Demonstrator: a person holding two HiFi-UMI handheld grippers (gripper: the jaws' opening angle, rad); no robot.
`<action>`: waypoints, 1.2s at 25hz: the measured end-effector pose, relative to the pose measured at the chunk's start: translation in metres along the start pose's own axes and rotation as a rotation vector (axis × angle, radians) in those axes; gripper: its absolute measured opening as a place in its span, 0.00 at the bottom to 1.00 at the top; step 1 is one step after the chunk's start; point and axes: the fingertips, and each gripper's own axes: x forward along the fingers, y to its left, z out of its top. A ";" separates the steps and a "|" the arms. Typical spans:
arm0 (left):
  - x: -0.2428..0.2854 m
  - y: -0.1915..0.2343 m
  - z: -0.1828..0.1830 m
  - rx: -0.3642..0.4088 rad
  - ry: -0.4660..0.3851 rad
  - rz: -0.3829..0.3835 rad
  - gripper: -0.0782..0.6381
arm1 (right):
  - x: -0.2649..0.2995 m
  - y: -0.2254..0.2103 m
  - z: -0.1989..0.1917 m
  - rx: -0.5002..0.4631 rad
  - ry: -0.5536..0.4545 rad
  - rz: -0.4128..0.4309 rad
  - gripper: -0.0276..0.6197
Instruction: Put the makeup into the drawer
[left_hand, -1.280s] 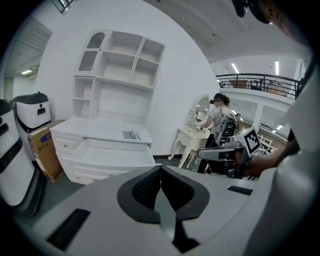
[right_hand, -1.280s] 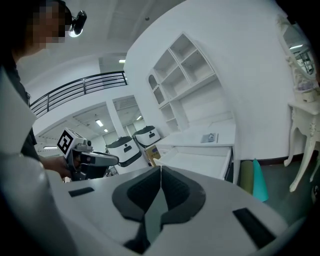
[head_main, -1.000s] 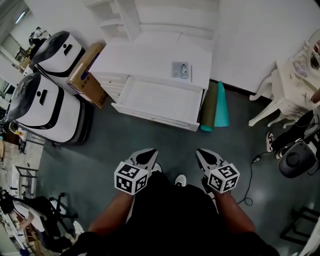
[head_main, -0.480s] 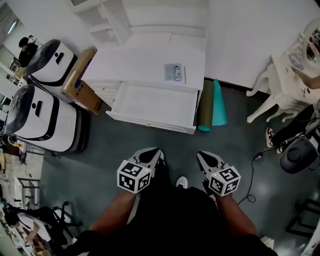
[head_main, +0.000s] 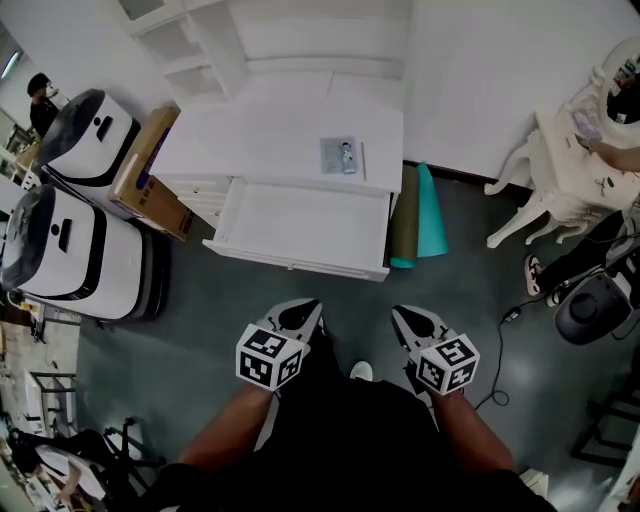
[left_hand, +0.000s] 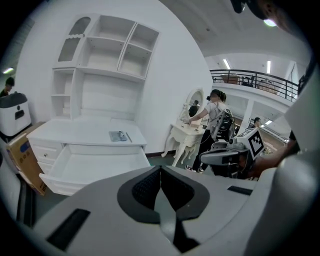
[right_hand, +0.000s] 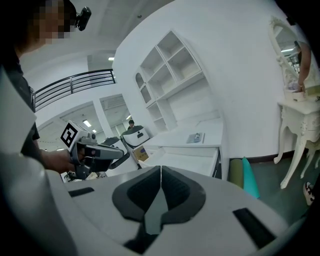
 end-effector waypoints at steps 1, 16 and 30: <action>0.002 0.004 0.003 -0.002 -0.003 -0.004 0.12 | 0.004 -0.002 0.002 -0.002 0.004 -0.005 0.09; 0.035 0.118 0.057 -0.005 -0.013 -0.032 0.12 | 0.121 -0.014 0.071 -0.016 0.019 -0.045 0.09; 0.070 0.210 0.092 0.049 0.029 -0.095 0.12 | 0.210 -0.053 0.118 -0.042 0.040 -0.196 0.09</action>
